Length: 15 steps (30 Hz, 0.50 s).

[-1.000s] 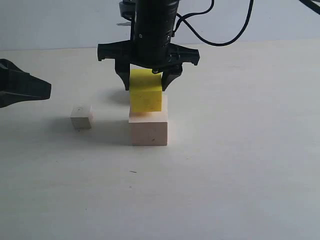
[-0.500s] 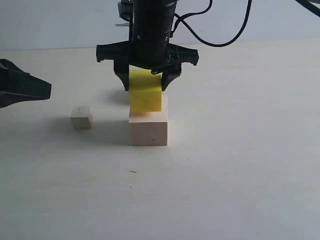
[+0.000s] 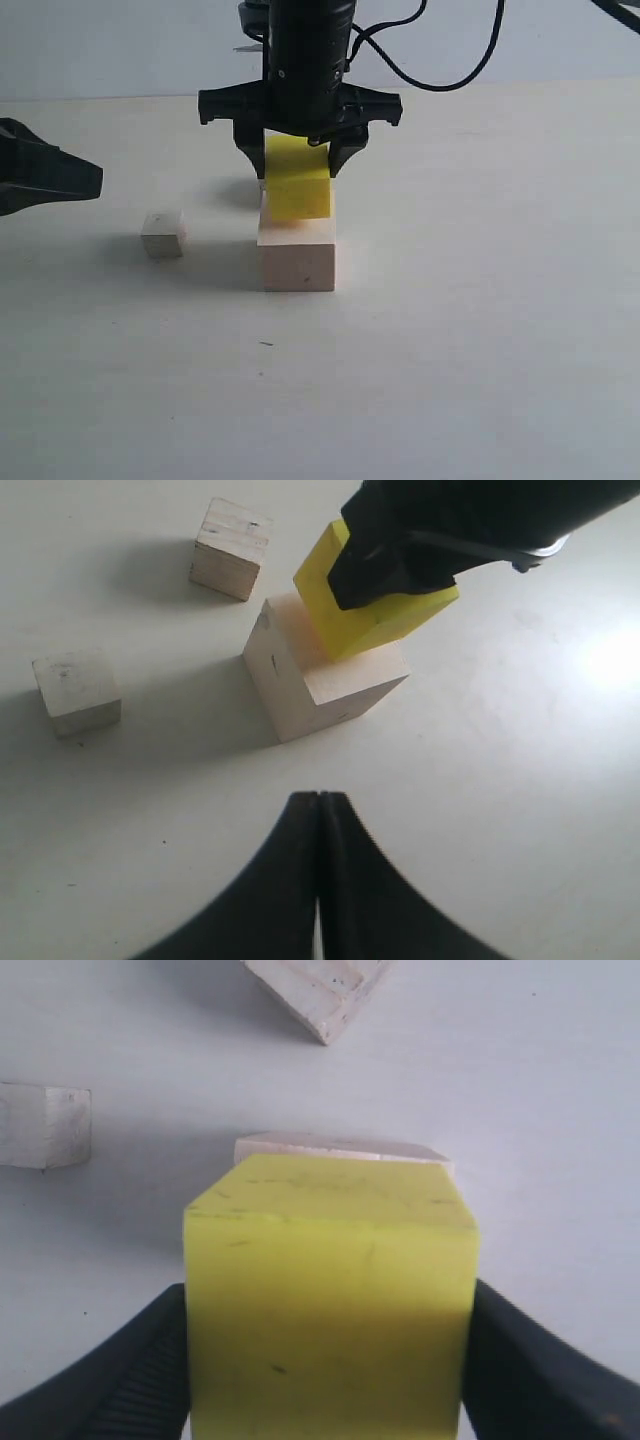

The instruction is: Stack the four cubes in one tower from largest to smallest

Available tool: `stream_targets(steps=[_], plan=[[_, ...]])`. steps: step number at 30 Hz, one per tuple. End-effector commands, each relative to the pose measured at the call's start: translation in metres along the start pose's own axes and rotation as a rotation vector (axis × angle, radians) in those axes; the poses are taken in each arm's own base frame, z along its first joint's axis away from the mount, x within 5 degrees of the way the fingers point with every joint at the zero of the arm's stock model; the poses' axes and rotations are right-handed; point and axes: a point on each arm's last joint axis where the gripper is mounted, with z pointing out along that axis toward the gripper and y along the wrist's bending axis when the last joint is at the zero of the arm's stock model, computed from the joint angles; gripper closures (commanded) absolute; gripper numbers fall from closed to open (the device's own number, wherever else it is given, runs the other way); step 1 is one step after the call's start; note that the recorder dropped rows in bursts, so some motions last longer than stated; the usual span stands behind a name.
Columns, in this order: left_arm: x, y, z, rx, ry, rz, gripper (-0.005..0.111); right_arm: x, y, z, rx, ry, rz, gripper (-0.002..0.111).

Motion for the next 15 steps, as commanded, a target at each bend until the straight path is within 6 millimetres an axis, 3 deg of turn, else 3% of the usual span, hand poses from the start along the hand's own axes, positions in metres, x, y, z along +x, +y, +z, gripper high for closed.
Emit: stream_targets(steps=[1, 5, 11, 15], plan=[[0.001, 0.000, -0.002, -0.001, -0.007, -0.003, 0.107, -0.002, 0.000, -0.003, 0.008, -0.023, -0.043, 0.108], [0.001, 0.000, -0.002, -0.003, -0.006, -0.001, 0.107, -0.006, -0.006, -0.009, 0.003, -0.036, -0.052, 0.108], [0.001, 0.000, -0.002, -0.003, -0.004, 0.000, 0.107, -0.018, -0.029, -0.035, -0.034, -0.077, 0.014, 0.108], [-0.001, 0.001, -0.002, -0.012, -0.022, 0.000, 0.107, -0.014, -0.023, -0.038, -0.042, -0.080, 0.006, 0.108]])
